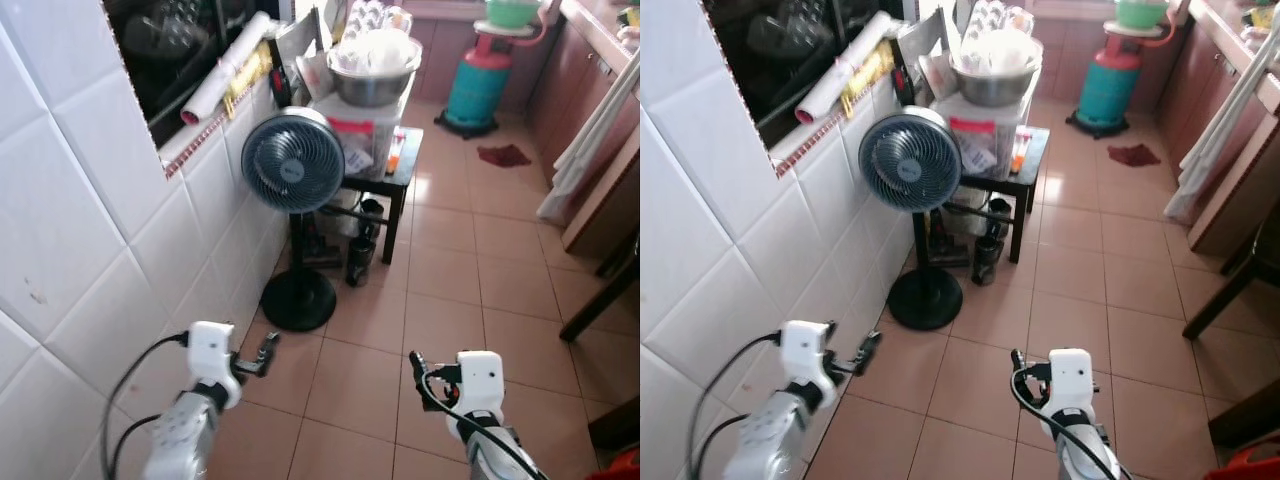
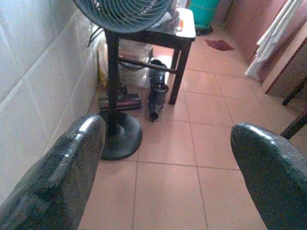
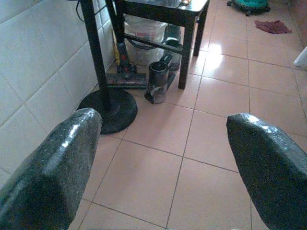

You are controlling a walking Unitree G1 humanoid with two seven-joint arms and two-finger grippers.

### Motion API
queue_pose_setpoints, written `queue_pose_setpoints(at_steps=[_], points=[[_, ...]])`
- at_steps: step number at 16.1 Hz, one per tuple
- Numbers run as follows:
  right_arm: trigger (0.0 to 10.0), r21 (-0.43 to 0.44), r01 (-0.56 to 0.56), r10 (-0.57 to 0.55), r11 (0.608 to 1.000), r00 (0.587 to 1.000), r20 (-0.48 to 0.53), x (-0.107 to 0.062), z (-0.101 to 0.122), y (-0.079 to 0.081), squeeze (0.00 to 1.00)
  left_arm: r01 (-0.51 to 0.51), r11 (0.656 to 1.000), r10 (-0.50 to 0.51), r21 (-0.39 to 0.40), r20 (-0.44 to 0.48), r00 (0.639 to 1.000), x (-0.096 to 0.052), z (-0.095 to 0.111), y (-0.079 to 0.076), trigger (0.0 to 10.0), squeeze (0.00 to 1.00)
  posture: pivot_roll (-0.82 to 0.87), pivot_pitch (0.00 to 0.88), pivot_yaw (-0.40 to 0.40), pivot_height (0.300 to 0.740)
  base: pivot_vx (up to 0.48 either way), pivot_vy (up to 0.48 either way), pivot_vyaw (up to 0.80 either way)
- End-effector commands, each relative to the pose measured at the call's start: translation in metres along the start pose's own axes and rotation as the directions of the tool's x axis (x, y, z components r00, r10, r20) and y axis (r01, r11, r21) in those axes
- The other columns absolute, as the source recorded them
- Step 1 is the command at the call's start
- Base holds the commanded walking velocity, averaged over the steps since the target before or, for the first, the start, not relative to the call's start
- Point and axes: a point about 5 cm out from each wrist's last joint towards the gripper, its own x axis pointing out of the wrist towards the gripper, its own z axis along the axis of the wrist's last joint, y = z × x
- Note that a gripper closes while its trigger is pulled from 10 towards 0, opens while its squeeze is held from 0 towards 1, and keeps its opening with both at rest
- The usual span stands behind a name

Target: Setting the table

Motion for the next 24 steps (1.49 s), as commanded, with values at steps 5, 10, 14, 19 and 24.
queue_pose_setpoints(at_steps=[5,10,14,19,24], points=[[10.0,-0.001,0.045,-0.045,0.999,0.998,0.035,-0.008,0.011,-0.004,0.00,-0.038,0.999,0.038,0.014,-0.031,0.999,-0.007,-0.002,0.008,10.0,0.00,0.07,0.000,0.024,0.740,0.000,0.000,-0.48],[10.0,-0.039,0.071,-0.070,0.997,0.997,0.027,-0.023,0.009,-0.012,0.00,0.020,1.000,-0.020,-0.014,-0.015,1.000,-0.001,0.009,0.009,10.0,0.00,0.06,0.000,0.023,0.740,0.000,0.000,-0.80],[10.0,-0.040,0.058,-0.056,0.998,0.997,0.047,-0.023,0.015,-0.007,0.00,-0.022,0.999,0.021,-0.029,-0.019,1.000,-0.003,0.013,0.016,10.0,0.00,0.06,0.000,0.021,0.740,0.000,0.000,-0.60],[10.0,-0.063,0.043,-0.040,0.997,0.998,0.046,-0.029,0.022,-0.005,0.00,0.004,0.997,-0.003,-0.071,0.007,1.000,-0.004,0.035,0.024,10.0,0.00,0.06,0.000,0.002,0.740,0.000,0.000,0.00],[10.0,-0.063,0.043,-0.041,0.997,0.998,0.041,-0.030,0.023,-0.005,0.00,0.005,0.997,-0.005,-0.075,0.001,1.000,-0.005,0.036,0.024,10.0,0.00,0.06,0.000,0.002,0.740,0.000,0.000,0.00]])
